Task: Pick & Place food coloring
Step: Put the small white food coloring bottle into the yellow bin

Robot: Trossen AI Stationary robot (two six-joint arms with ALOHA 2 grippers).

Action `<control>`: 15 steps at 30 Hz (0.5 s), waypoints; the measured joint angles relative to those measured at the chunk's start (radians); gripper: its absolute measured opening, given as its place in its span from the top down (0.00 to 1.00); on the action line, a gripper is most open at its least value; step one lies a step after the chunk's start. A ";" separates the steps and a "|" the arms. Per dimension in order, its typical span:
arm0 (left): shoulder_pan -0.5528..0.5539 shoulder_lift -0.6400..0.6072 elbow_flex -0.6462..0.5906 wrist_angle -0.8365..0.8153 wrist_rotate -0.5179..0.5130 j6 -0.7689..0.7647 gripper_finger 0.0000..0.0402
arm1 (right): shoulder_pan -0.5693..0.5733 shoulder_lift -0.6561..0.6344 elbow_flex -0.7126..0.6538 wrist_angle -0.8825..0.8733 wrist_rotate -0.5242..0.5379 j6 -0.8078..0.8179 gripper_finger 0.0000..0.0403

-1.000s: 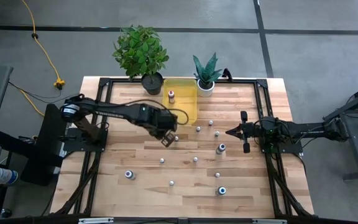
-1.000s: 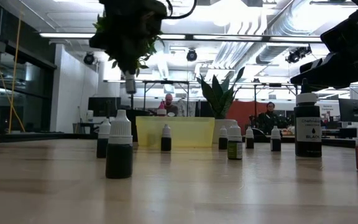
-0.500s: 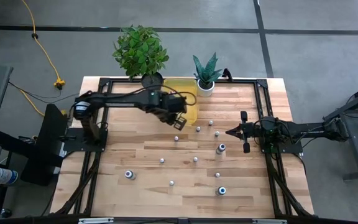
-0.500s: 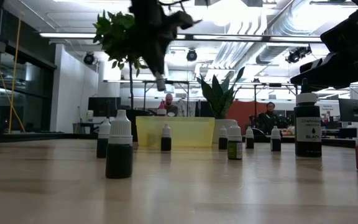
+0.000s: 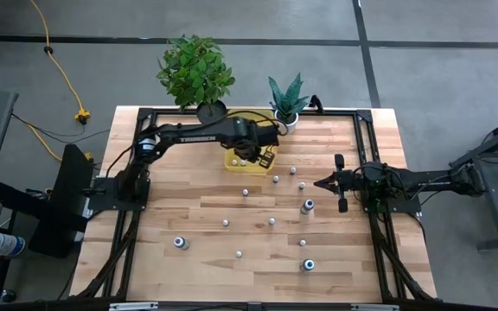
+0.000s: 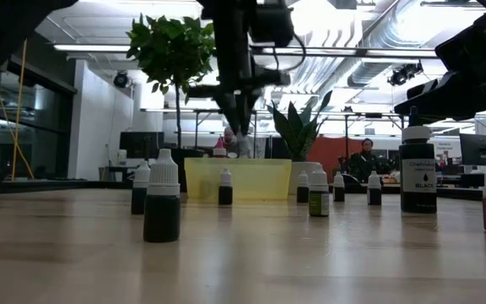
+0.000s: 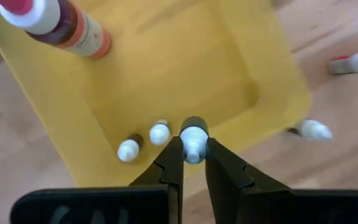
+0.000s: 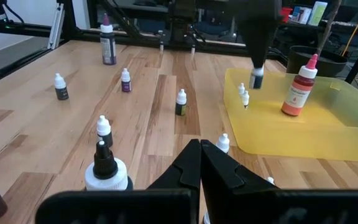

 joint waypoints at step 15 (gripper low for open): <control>0.010 0.101 -0.001 0.023 0.011 -0.028 0.91 | 0.000 0.001 0.000 0.000 0.000 0.000 1.00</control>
